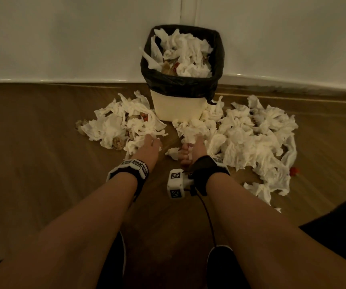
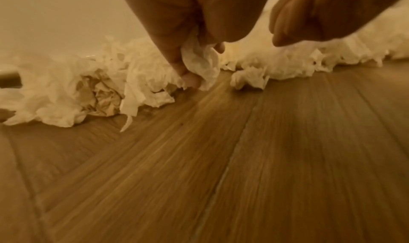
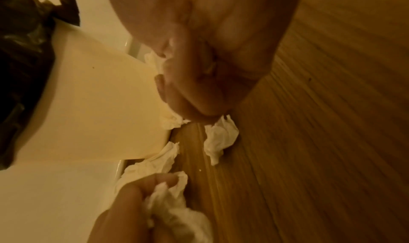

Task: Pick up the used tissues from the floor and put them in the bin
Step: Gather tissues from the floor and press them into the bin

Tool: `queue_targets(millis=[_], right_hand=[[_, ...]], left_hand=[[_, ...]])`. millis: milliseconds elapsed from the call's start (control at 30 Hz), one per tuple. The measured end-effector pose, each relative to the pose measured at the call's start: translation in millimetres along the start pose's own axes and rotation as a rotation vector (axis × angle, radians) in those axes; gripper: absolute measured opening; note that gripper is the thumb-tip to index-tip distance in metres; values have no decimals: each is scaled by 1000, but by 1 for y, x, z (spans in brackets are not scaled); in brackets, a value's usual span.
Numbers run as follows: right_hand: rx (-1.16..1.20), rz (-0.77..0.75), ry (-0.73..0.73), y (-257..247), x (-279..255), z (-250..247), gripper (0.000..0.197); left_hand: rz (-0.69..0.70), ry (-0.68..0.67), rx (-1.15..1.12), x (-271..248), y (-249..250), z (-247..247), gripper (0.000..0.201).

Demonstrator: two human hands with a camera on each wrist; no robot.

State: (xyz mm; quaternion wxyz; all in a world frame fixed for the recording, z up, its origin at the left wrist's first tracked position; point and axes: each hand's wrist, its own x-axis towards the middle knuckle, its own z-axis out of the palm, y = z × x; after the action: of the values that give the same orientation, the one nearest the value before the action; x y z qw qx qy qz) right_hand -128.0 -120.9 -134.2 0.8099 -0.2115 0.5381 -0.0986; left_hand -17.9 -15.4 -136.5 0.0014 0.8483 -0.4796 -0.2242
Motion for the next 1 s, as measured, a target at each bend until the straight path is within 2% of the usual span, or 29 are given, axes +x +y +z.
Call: queue_targets(millis=[133, 200, 300, 433, 567, 700, 800, 900, 1000], right_hand=[[-2, 19, -69, -6, -17, -5, 57], [-25, 12, -82, -10, -25, -5, 52], [-118, -19, -53, -16, -41, 0, 34], [-356, -149, -17, -28, -73, 17, 16], [-304, -217, -121, -53, -112, 38, 22], [-376, -333, -241, -77, -153, 53, 22], [-407, -419, -215, -97, -178, 60, 27], [-420, -476, -151, -116, -197, 64, 23], [-367, -533, -117, -133, -213, 64, 18]], left_hand=[[-9, 59, -132, -6, -4, -18, 46], [27, 52, -74, -9, -4, -29, 54], [52, 37, 58, -11, -4, -47, 63], [-3, 35, 43, -18, -3, -79, 49], [26, 72, 77, -27, 7, -115, 38], [57, 168, -39, -40, 21, -159, 24], [95, 275, -193, -51, 33, -181, 18], [115, 360, -213, -58, 48, -202, 35], [65, 405, -161, -59, 60, -219, 32]])
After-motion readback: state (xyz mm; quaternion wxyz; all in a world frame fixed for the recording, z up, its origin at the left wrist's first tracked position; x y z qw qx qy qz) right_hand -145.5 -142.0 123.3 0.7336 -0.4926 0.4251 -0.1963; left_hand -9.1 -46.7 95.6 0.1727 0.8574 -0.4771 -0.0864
